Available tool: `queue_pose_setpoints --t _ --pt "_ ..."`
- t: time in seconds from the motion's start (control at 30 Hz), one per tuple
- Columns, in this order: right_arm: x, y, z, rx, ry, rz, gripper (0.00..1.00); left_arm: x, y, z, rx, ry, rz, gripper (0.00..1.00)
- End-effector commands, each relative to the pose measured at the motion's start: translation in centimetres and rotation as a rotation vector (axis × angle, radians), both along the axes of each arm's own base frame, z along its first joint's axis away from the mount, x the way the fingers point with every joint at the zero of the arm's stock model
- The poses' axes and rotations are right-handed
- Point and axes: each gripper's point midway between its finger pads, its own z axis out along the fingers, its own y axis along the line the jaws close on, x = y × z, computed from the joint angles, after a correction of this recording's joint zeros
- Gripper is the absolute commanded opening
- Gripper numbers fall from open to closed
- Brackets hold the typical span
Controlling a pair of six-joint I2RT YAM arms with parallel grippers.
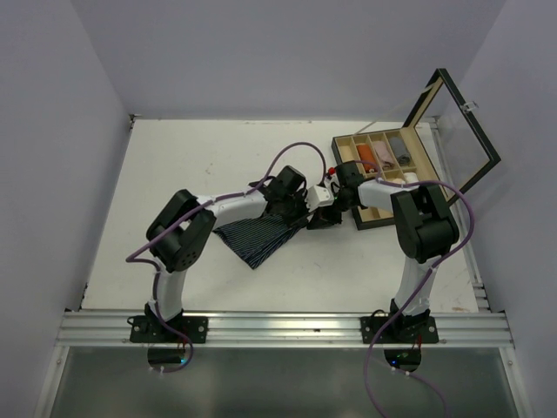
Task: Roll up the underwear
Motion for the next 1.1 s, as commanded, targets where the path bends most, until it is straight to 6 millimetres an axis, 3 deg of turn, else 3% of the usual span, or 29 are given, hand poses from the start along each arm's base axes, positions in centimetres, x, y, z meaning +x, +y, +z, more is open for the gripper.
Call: queue_pose_setpoints --t 0.0,0.2,0.33,0.37,0.5,0.53,0.6,0.63,0.73,0.77,0.83,0.87,0.93,0.97,1.07 --pt "-1.2 -2.4 -3.3 -0.141 0.032 0.0 0.0 0.3 -1.5 0.2 -0.034 0.012 0.006 0.0" --pt "-1.3 -2.3 -2.6 -0.131 0.015 0.016 0.0 0.5 -1.0 -1.7 -0.012 0.033 0.03 0.01" --pt "-1.6 -2.1 -1.3 -0.106 -0.003 0.05 0.0 0.6 -0.6 -1.7 -0.034 0.057 0.037 0.19" --pt "-1.5 -1.9 -0.4 -0.09 -0.02 0.067 0.0 0.8 -0.6 -0.9 -0.057 0.058 0.035 0.25" --pt "-1.3 -2.4 2.4 -0.067 -0.071 0.104 0.0 0.6 -0.3 2.9 -0.135 0.021 0.008 0.32" --pt "-1.1 -2.4 3.2 -0.057 -0.09 0.111 0.0 0.6 -0.2 5.2 -0.168 -0.017 0.001 0.33" --pt "-0.4 -2.4 5.0 -0.039 -0.139 0.124 0.0 -0.1 0.4 7.0 -0.193 -0.024 -0.013 0.35" --pt "0.1 -2.2 6.3 -0.03 -0.179 0.128 0.0 -0.3 0.7 9.2 -0.216 -0.06 -0.02 0.36" --pt "2.1 -0.8 8.9 0.015 -0.25 0.128 0.0 -1.8 2.6 10.5 -0.196 -0.068 -0.019 0.36" --pt "2.8 -0.2 9.8 0.025 -0.269 0.126 0.0 -2.9 3.9 9.4 -0.157 -0.029 -0.009 0.36" --pt "2.7 1.3 9.7 0.04 -0.264 0.147 0.0 -4.0 5.4 9.4 -0.138 -0.02 -0.013 0.35" --pt "2.5 2.0 9.8 0.044 -0.265 0.16 0.0 -5.0 7.1 7.8 -0.086 0.02 0.002 0.33" --pt "0.8 4.2 9.1 0.054 -0.243 0.225 0.0 -5.9 8.6 7.5 -0.056 0.022 0.003 0.32" --pt "0.0 4.9 8.3 0.051 -0.215 0.247 0.0 -6.8 10.1 6.2 -0.017 0.064 0.024 0.32" --pt "-2.2 7.3 6.7 0.061 -0.172 0.292 0.0 -9.0 12.4 4.8 0.03 0.154 0.033 0.3"
